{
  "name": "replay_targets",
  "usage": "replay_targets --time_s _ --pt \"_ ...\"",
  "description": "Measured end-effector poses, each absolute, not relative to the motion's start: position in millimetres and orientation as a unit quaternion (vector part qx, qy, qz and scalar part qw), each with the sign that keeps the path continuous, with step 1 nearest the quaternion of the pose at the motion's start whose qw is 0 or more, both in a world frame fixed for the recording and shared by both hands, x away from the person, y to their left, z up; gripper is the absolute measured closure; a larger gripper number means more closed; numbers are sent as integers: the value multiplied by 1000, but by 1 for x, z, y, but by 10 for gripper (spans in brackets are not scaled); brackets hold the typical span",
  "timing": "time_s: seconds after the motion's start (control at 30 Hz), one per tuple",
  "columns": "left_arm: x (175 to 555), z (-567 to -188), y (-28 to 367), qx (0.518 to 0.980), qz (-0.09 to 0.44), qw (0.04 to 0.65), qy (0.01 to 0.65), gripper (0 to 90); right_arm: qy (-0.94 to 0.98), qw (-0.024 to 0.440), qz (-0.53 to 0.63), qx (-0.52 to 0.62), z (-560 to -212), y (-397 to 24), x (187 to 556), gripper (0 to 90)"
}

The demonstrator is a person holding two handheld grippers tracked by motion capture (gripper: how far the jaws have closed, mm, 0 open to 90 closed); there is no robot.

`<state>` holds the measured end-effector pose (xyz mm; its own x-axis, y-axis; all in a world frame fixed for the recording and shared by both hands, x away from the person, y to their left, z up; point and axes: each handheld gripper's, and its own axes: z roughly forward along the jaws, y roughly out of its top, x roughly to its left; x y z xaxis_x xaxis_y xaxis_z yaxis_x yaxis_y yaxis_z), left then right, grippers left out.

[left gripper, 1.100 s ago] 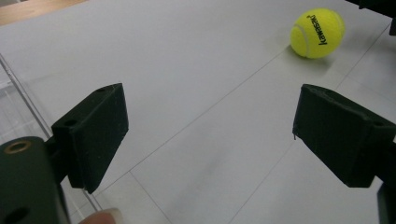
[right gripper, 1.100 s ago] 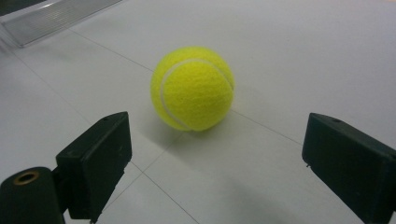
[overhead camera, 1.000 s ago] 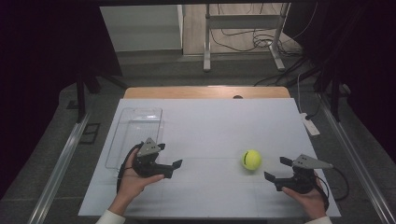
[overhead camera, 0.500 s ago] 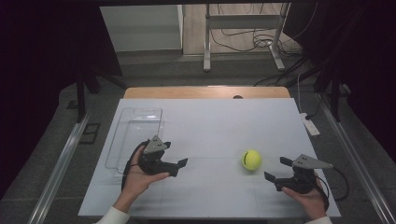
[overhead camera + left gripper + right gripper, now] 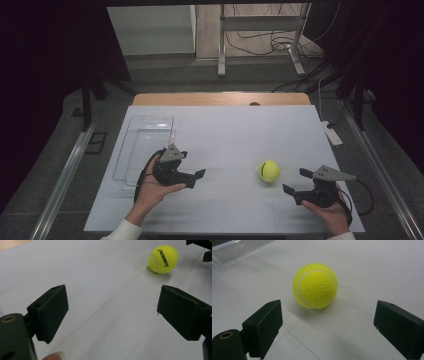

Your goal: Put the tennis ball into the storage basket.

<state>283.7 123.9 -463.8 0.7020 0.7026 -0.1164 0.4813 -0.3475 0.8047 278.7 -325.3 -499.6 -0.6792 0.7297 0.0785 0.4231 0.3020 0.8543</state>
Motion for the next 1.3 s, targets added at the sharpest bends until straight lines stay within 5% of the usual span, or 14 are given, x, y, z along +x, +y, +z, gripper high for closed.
replay_targets --time_s 1.3 --pt "294 -458 103 822 116 436 348 105 788 164 467 366 -499 -326 278 86"
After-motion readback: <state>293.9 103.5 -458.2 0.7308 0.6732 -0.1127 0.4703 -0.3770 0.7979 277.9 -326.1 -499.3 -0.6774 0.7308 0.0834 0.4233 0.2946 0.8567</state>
